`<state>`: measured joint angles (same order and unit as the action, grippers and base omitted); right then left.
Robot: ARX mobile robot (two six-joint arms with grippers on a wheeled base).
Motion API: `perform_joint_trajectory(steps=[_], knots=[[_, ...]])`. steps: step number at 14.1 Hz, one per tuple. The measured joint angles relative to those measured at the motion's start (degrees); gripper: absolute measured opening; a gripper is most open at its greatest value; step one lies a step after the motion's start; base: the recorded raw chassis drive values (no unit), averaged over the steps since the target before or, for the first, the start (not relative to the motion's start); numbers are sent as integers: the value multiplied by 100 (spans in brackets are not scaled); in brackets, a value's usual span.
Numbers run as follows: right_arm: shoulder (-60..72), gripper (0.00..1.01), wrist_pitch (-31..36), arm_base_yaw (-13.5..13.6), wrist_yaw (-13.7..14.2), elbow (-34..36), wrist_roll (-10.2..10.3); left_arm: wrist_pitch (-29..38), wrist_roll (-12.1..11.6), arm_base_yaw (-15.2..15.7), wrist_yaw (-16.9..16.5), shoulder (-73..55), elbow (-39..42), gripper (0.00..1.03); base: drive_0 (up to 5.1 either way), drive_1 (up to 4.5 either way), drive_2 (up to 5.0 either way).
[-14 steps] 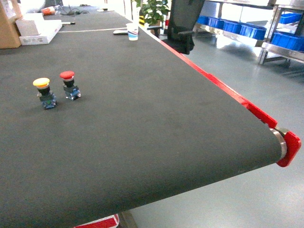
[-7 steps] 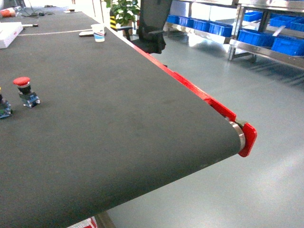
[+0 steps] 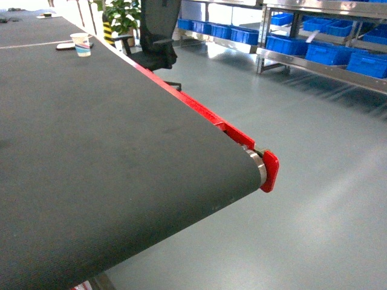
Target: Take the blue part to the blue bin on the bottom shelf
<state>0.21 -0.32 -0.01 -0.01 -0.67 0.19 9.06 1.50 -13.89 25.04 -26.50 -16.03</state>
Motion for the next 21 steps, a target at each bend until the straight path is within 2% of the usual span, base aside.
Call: perform_joint_trajectory(steps=[21], knots=[[0,98,0,0,2,0,-2,-2,0,0,0,-2,0,44,-155,-155,-155]])
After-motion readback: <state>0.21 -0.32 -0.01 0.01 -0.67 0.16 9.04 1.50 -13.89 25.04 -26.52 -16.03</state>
